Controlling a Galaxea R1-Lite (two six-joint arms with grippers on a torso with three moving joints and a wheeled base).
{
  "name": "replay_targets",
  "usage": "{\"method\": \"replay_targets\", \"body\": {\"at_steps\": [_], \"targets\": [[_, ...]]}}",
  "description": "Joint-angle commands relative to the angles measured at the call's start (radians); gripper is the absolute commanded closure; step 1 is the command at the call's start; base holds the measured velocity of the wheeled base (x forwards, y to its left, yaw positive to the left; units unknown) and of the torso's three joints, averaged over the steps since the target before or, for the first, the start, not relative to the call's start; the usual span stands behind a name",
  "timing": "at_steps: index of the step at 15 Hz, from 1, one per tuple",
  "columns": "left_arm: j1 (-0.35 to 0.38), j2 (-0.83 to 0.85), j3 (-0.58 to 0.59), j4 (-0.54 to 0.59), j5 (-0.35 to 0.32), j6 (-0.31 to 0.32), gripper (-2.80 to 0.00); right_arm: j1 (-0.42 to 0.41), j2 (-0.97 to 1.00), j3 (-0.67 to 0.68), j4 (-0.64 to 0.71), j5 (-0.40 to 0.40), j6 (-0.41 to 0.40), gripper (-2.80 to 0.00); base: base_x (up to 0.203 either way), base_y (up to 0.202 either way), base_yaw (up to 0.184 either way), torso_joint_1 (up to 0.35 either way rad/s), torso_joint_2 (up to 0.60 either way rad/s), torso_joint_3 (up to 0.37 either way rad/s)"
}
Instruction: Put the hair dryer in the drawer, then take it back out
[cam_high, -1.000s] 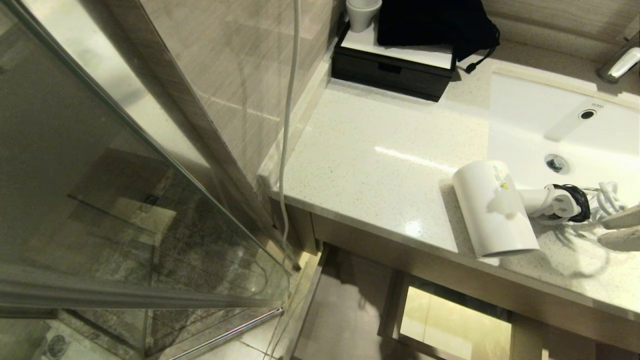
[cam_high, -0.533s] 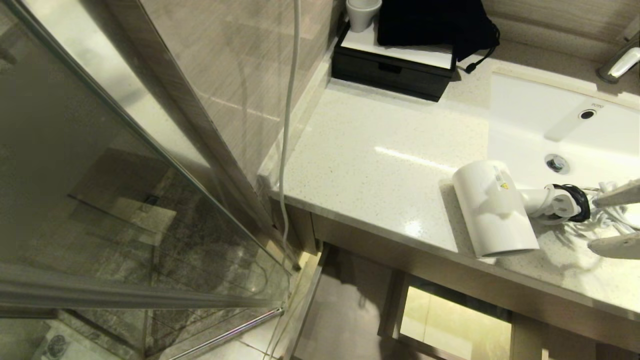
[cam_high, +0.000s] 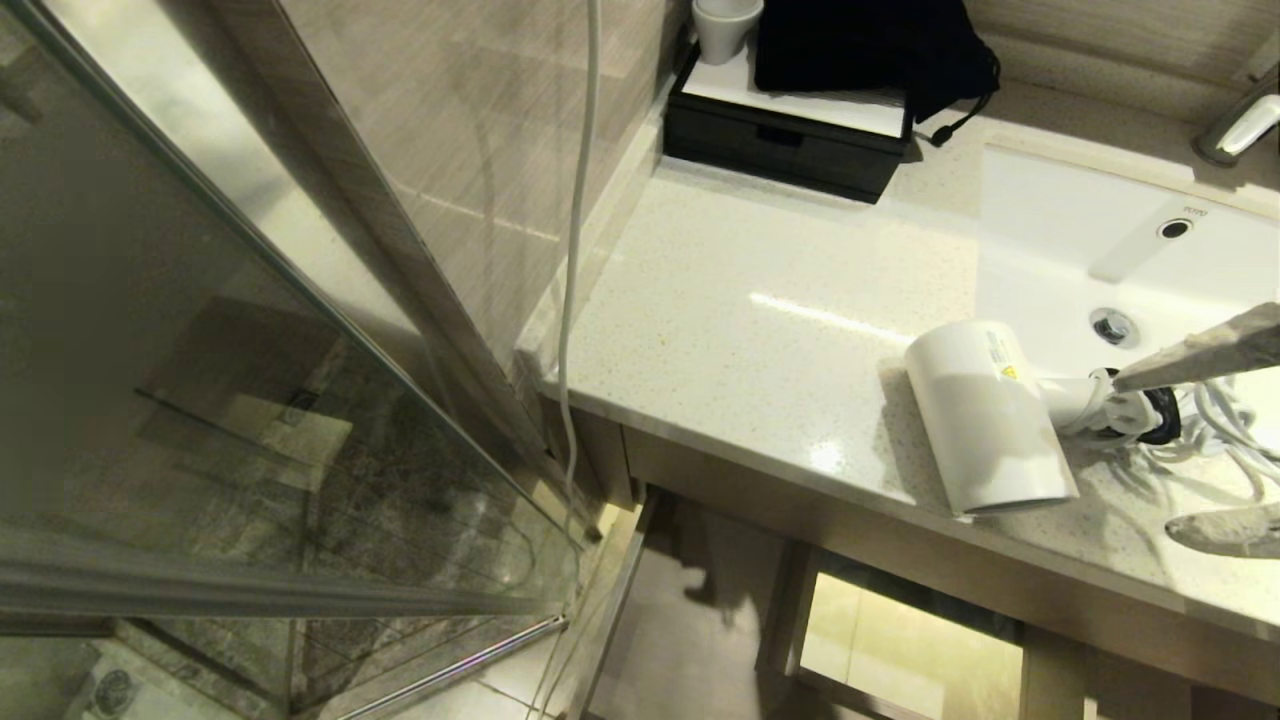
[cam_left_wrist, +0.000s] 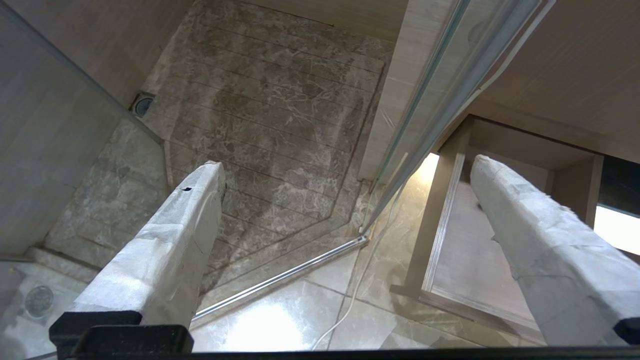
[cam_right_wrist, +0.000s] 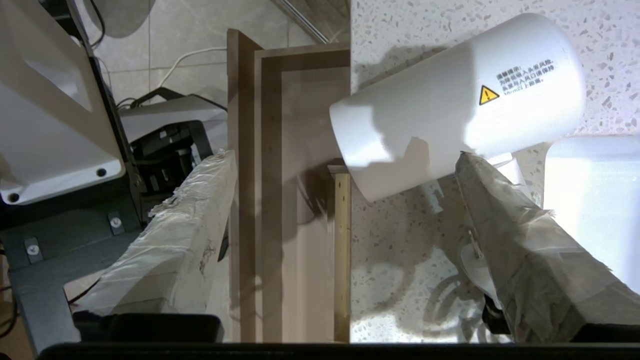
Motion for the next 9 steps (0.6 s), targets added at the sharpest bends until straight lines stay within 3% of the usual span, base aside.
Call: {"method": "replay_targets", "body": {"at_steps": [1, 4, 6, 7, 8, 9], "targets": [[0.000, 0.000, 0.000, 0.000, 0.000, 0.000, -2.80, -0.011, -0.001, 0.005, 0.002, -0.002, -0.009, -2.80, 0.000, 0.000, 0.000, 0.000, 0.00, 0.000], [0.000, 0.000, 0.000, 0.000, 0.000, 0.000, -2.80, -0.046, -0.011, 0.007, -0.003, -0.127, -0.016, -2.80, 0.000, 0.000, 0.000, 0.000, 0.00, 0.000], [0.000, 0.001, 0.000, 0.000, 0.000, 0.000, -2.80, -0.048, -0.010, 0.007, 0.051, -0.082, 0.059, -2.80, 0.000, 0.000, 0.000, 0.000, 0.00, 0.000], [0.000, 0.000, 0.000, 0.000, 0.000, 0.000, -2.80, -0.048, -0.011, 0.005, 0.092, -0.041, 0.169, -2.80, 0.000, 0.000, 0.000, 0.000, 0.00, 0.000], [0.000, 0.000, 0.000, 0.000, 0.000, 0.000, -2.80, -0.048, -0.013, 0.000, 0.112, 0.000, 0.220, -2.80, 0.000, 0.000, 0.000, 0.000, 0.00, 0.000], [0.000, 0.000, 0.000, 0.000, 0.000, 0.000, -2.80, -0.048, -0.015, -0.001, 0.098, 0.021, 0.212, -2.80, 0.000, 0.000, 0.000, 0.000, 0.00, 0.000]]}}
